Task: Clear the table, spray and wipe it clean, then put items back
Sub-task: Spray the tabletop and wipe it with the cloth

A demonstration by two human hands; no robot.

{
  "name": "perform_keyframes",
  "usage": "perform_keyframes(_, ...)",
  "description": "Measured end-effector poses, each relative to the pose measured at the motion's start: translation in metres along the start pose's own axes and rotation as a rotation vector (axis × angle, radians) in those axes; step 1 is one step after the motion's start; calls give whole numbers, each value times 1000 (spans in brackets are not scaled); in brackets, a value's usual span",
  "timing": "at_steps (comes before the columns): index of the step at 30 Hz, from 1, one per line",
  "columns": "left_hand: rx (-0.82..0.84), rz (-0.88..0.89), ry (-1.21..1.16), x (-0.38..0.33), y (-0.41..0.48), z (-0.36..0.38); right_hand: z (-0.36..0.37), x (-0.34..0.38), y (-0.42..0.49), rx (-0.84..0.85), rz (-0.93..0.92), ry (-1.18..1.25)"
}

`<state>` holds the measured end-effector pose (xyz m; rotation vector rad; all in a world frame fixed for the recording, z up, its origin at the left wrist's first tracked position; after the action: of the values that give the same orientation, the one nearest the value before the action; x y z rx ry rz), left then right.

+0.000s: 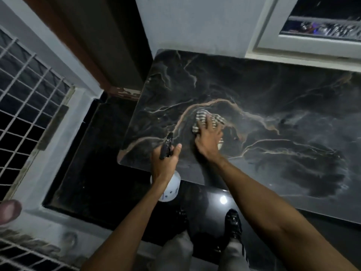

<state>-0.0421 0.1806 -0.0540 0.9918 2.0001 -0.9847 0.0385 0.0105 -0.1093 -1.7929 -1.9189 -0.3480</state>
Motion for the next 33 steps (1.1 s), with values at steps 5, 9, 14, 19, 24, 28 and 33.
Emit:
perform_keyframes(5, -77, 42, 76, 21, 16, -61, 83, 121, -64, 164, -514, 8)
perform_keyframes(9, -41, -20, 90, 43, 18, -77, 61, 72, -59, -5, -106, -15)
perform_keyframes(14, -17, 29, 173, 47, 2, -69, 78, 92, -111, 112, -346, -70)
perform_keyframes(19, 91, 46, 144, 42, -27, -37, 35, -9, -145, -163, 261, 25)
perform_keyframes(24, 160, 166, 176, 32, -57, 2, 34, -4, -170, 9, -156, -42)
perform_keyframes(28, 253, 172, 193, 24, -94, 44, -29, -116, -205, -233, 410, 20)
perform_keyframes(33, 319, 174, 249, 18, -155, 112, -81, -198, -235, -250, 447, -46)
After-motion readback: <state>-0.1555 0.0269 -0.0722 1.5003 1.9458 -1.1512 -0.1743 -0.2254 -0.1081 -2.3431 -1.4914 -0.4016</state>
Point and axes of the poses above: each hand's wrist, its own y-axis towards the middle knuckle, its own z-axis out of the palm, x = y × z, the point moved 3 cm from there along y, towards the middle knuckle, and after that the axes turned 8 degrees about -z, right-handed, at the moved point
